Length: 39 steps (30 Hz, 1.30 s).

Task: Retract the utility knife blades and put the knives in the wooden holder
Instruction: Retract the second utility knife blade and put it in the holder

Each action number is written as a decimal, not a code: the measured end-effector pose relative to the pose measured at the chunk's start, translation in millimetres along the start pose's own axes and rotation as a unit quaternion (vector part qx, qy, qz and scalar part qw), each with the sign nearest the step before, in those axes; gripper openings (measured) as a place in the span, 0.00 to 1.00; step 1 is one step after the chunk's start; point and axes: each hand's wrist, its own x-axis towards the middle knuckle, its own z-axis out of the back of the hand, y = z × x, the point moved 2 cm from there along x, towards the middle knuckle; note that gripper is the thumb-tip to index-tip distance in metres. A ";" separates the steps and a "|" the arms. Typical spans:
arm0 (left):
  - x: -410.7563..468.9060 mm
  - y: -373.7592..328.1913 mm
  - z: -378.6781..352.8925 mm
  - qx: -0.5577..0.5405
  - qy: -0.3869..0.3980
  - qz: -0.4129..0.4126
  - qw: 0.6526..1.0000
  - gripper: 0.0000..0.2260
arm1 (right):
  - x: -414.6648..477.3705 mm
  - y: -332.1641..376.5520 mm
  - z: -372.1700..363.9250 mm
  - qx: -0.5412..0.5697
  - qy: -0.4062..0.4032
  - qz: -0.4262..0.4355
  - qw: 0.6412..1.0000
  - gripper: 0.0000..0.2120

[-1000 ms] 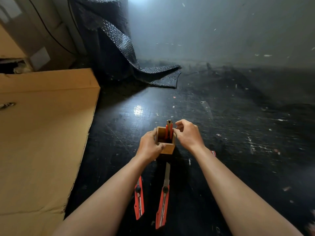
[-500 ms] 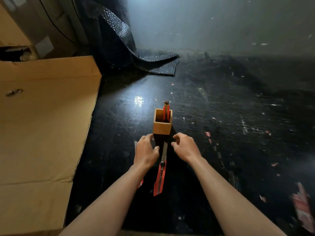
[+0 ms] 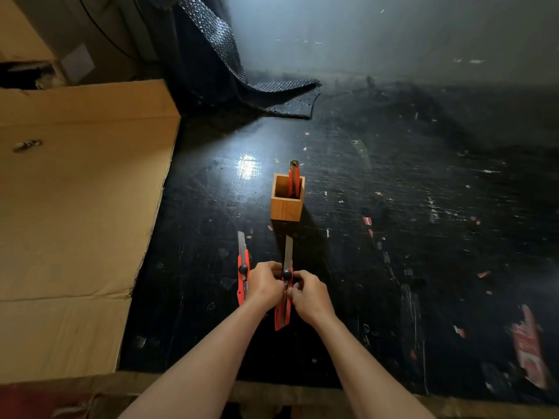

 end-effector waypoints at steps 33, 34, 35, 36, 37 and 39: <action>-104.0 -202.5 143.6 -0.297 -0.003 -0.286 0.911 0.17 | -97.4 233.0 155.9 0.037 -0.205 0.369 0.906 0.17; -107.2 -206.8 145.8 -0.299 -0.007 -0.291 0.909 0.16 | -102.0 238.9 159.7 0.019 -0.217 0.384 0.897 0.15; -109.8 -210.9 147.9 -0.301 -0.012 -0.295 0.907 0.16 | -105.9 244.3 162.9 0.004 -0.226 0.397 0.890 0.13; -112.2 -214.6 149.5 -0.301 -0.018 -0.299 0.905 0.16 | -109.3 248.5 165.7 -0.005 -0.233 0.408 0.883 0.11; -114.8 -217.8 151.0 -0.299 -0.023 -0.303 0.905 0.16 | -112.3 251.9 168.0 -0.008 -0.237 0.416 0.878 0.11; -119.4 -222.8 152.7 -0.298 -0.029 -0.307 0.903 0.16 | -115.3 255.3 170.8 -0.011 -0.242 0.423 0.873 0.10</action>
